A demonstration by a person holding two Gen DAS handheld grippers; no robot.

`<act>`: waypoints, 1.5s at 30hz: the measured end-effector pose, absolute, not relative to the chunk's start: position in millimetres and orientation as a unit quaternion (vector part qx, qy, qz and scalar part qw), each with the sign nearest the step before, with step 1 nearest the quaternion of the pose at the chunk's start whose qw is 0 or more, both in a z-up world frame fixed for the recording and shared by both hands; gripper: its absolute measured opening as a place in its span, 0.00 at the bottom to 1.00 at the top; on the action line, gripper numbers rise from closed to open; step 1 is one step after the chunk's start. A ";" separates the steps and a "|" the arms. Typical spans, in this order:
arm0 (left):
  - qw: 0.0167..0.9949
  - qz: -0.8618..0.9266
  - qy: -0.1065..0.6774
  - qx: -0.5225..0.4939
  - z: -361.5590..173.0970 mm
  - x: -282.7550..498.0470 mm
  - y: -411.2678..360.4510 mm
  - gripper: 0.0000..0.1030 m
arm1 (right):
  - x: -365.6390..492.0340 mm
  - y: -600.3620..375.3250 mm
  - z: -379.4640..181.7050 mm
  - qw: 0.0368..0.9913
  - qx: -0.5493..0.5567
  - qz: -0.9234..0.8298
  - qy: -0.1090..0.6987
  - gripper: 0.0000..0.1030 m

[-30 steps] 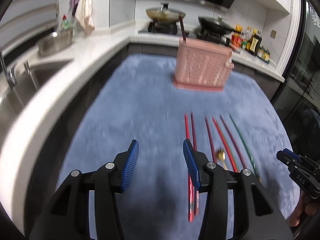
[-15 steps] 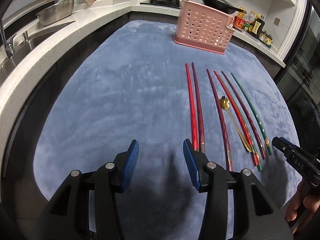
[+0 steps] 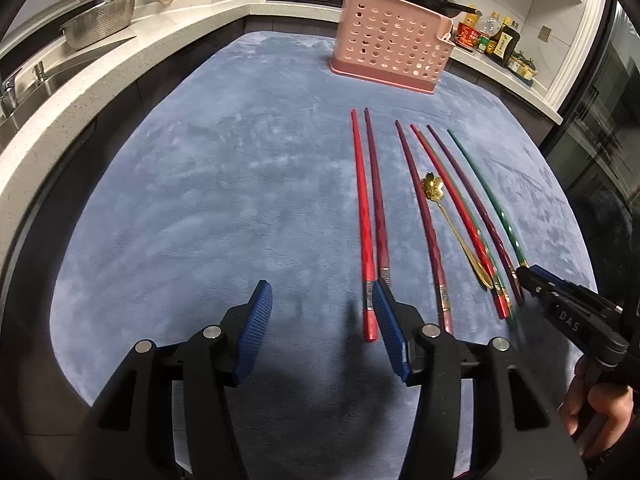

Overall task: Organize utensils
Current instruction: 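Grasp a green chopstick with the right tool while the left tool grasps a red chopstick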

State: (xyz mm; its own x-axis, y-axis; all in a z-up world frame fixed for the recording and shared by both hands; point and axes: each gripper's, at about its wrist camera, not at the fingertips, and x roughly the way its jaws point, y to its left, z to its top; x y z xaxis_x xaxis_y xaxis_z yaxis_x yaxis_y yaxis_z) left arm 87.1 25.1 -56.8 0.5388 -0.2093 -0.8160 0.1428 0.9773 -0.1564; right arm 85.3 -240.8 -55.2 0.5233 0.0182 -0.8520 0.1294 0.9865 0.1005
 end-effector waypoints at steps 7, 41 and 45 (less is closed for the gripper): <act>0.872 -0.106 0.477 -0.032 -63.1 88.5 16.2 0.48 | 83.8 -240.7 -55.4 0.870 0.069 -0.032 0.487 0.08; 0.869 -0.096 0.485 -0.016 -76.3 98.5 11.2 0.09 | 81.1 -241.2 -53.4 0.871 0.075 -0.026 0.485 0.08; 0.873 -0.095 0.478 -0.024 -67.4 96.8 14.7 0.09 | 77.3 -240.1 -42.0 0.878 0.069 -0.024 0.473 0.07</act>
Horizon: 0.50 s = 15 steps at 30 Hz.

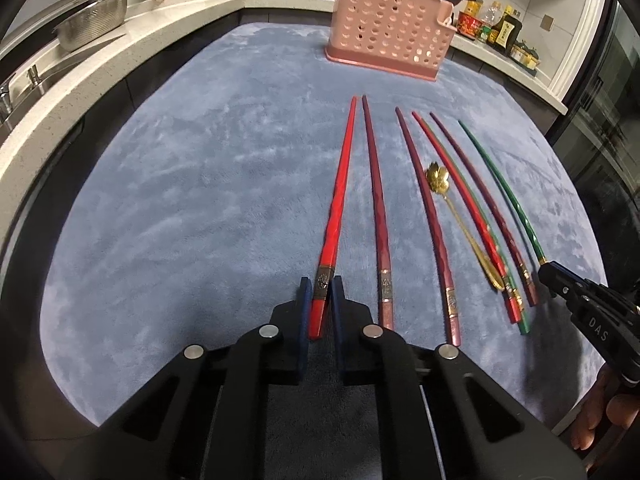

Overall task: Organize utensils
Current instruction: 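Grasp a green chopstick with the right tool while the left tool grasps a red chopstick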

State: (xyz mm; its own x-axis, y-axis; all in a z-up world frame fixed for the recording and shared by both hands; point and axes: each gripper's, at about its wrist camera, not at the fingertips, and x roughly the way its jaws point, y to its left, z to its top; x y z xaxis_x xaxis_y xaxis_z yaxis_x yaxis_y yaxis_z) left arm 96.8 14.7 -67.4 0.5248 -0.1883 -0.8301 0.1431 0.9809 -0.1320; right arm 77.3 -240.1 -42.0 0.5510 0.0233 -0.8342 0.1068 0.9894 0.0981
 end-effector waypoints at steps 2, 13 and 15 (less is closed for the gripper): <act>0.876 -0.094 0.472 -0.029 -60.3 96.0 17.8 0.09 | 75.9 -240.2 -33.3 0.883 0.069 -0.022 0.464 0.07; 0.901 -0.094 0.420 -0.047 -4.0 99.0 26.8 0.08 | 73.6 -249.6 30.1 0.912 0.091 -0.018 0.400 0.07; 0.905 -0.095 0.412 -0.050 6.4 100.4 28.8 0.08 | 74.2 -252.0 43.3 0.917 0.094 -0.018 0.388 0.07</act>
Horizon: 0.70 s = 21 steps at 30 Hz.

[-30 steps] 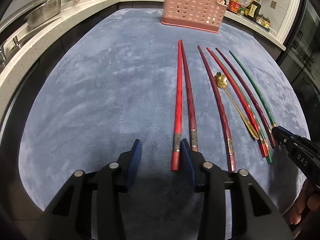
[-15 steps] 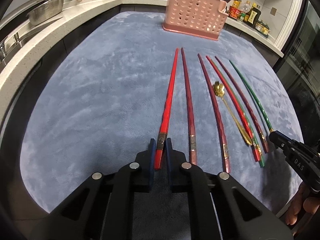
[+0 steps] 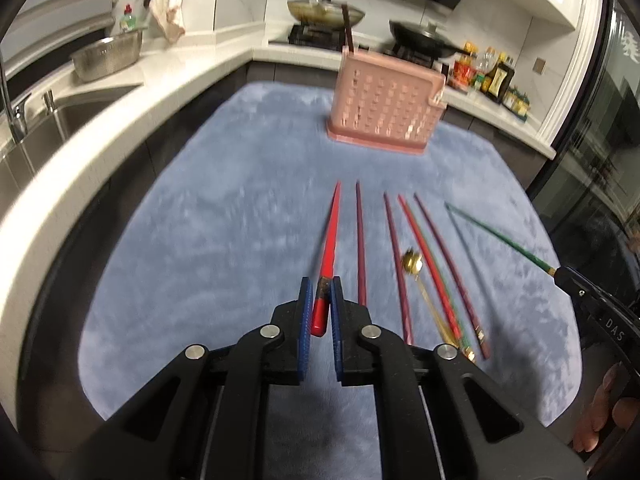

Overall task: Organize utensils
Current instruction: 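Grasp a green chopstick with the right tool while the left tool grasps a red chopstick, then lift both chopsticks to the pink holder and open the left tool to drop its chopstick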

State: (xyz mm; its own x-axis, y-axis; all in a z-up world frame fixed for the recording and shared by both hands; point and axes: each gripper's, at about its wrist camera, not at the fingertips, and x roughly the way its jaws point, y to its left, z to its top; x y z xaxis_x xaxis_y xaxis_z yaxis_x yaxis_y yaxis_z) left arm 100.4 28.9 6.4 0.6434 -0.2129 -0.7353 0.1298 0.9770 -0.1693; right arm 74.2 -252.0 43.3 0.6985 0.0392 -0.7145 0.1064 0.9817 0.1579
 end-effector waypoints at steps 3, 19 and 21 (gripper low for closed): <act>0.912 -0.095 0.396 -0.053 24.3 106.4 31.3 0.07 | 76.2 -255.5 60.1 0.923 0.098 -0.018 0.372 0.07; 0.948 -0.082 0.306 -0.036 113.5 159.5 37.6 0.06 | 120.9 -286.6 142.1 0.950 0.099 -0.021 0.296 0.07; 0.951 -0.084 0.295 -0.036 124.1 168.9 36.8 0.06 | 131.2 -291.6 151.9 0.952 0.102 -0.017 0.287 0.07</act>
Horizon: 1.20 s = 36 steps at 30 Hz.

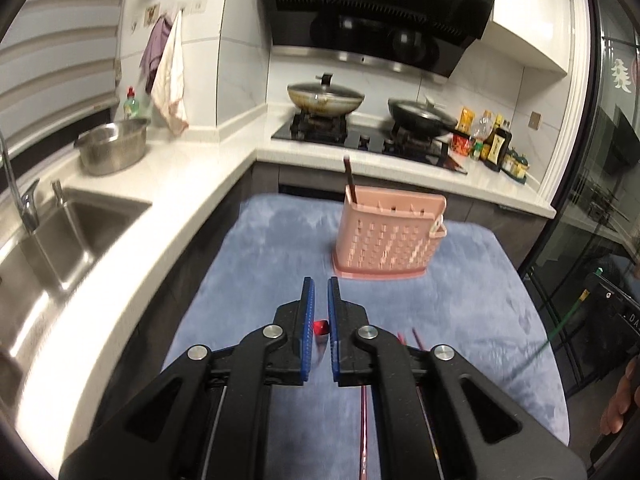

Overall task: Organize utensils
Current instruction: 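Lift both chopsticks to the pink holder and open the left tool to drop its chopstick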

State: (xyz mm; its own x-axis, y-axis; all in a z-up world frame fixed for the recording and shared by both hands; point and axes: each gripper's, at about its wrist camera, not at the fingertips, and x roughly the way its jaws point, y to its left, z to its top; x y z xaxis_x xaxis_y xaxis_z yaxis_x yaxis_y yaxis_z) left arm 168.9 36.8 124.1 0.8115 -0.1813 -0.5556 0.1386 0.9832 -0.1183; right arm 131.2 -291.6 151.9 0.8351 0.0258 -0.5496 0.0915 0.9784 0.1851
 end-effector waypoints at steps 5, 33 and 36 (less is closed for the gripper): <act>0.955 -0.097 0.276 -0.039 150.6 188.1 32.2 0.06 | 152.9 -297.9 174.7 0.958 0.110 -0.008 0.264 0.07; 0.977 -0.148 0.128 -0.088 274.9 342.8 -33.9 0.00 | 357.9 -282.4 237.6 0.964 0.173 0.060 0.192 0.07; 0.977 -0.153 0.121 -0.082 278.0 341.3 -33.2 0.00 | 368.0 -284.3 228.7 0.961 0.180 0.059 0.203 0.07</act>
